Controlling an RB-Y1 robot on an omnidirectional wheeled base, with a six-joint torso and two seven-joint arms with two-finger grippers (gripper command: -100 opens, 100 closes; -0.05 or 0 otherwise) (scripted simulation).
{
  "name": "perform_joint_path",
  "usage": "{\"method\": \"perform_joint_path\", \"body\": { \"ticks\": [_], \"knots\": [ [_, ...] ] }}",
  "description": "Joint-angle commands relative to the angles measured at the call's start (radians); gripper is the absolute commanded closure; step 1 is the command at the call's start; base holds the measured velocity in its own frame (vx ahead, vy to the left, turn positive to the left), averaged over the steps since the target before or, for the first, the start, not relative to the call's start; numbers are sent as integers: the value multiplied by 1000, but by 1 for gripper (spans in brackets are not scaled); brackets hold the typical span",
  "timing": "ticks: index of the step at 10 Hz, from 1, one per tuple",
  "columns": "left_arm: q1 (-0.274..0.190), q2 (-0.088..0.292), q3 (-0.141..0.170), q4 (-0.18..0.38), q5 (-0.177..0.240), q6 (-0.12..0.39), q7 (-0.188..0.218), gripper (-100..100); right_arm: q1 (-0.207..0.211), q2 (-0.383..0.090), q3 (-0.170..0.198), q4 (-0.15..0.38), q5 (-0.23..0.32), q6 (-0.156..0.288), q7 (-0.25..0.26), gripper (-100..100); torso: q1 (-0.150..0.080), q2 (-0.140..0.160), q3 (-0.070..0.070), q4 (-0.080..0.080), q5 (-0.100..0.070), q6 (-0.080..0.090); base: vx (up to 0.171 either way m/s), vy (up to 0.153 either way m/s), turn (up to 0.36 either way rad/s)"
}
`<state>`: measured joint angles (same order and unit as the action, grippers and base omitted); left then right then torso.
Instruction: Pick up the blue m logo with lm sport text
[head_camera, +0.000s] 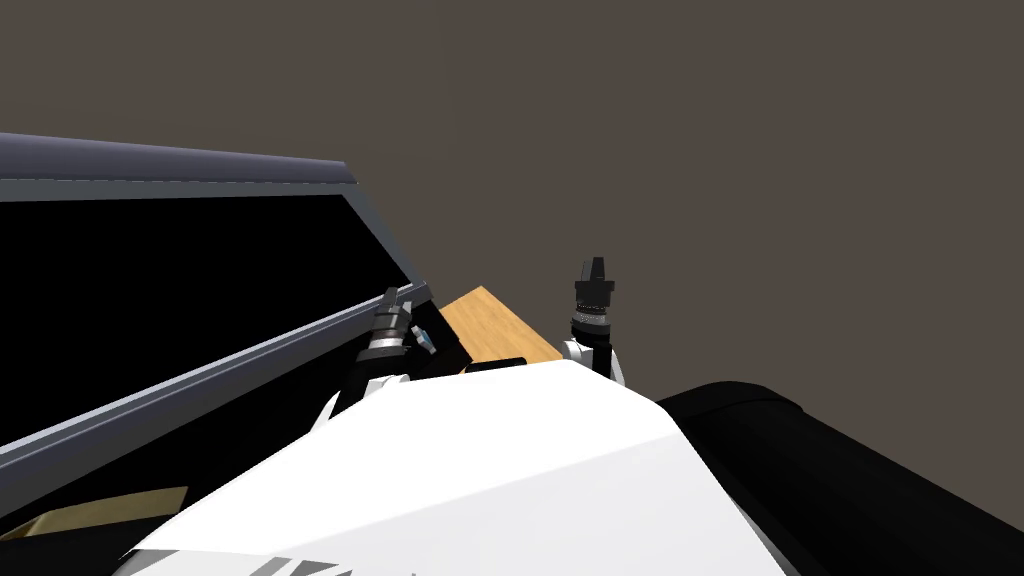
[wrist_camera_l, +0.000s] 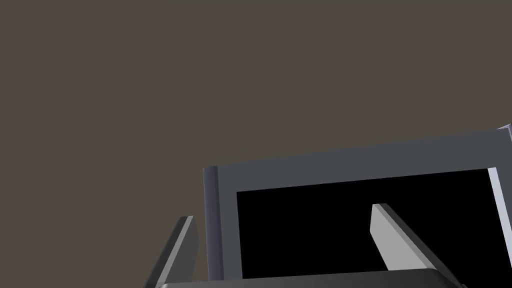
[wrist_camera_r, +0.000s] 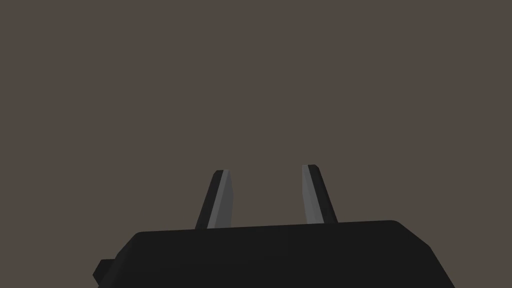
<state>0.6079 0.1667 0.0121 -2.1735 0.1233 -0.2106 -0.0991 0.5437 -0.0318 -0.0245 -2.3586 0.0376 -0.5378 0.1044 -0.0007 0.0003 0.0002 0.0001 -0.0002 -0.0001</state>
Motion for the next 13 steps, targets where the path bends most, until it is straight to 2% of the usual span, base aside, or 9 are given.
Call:
{"method": "perform_joint_path", "body": {
  "ticks": [1,4,5,7,8,10,11,12,13],
  "knots": [
    [4,15,-3,15,18,50,-5,-100,0,0,0,0,0,0,0,0,0,0,0,0,0,0,-4,-16,-70],
    [26,46,-8,45,53,123,-12,-100,0,0,0,0,0,0,0,0,0,0,0,0,0,0,-1,-20,-81],
    [26,46,-8,45,53,130,-12,-100,0,0,0,0,0,0,0,0,0,0,0,0,0,0,-1,-13,-36],
    [47,77,-14,78,90,197,-22,-100,0,0,0,0,0,0,0,0,0,0,0,0,0,0,-1,-24,-112],
    [47,77,-14,78,90,213,-22,-100,0,0,0,0,0,0,0,0,-1,0,0,0,0,0,0,-16,-39],
    [65,111,-19,113,128,285,-35,-100,0,0,0,0,0,0,0,0,0,0,0,0,0,0,9,-22,-104],
    [65,111,-19,113,128,298,-35,-100,0,0,0,0,0,0,0,0,0,-1,0,0,0,0,6,-16,-48],
    [73,129,-21,131,148,336,-44,-100,0,0,0,0,0,0,0,0,0,-1,0,0,0,0,7,-22,-80],
    [73,129,-21,131,148,341,-44,-100,0,0,0,0,0,0,0,0,0,-1,0,0,0,0,8,-16,-42]
  ]
}}
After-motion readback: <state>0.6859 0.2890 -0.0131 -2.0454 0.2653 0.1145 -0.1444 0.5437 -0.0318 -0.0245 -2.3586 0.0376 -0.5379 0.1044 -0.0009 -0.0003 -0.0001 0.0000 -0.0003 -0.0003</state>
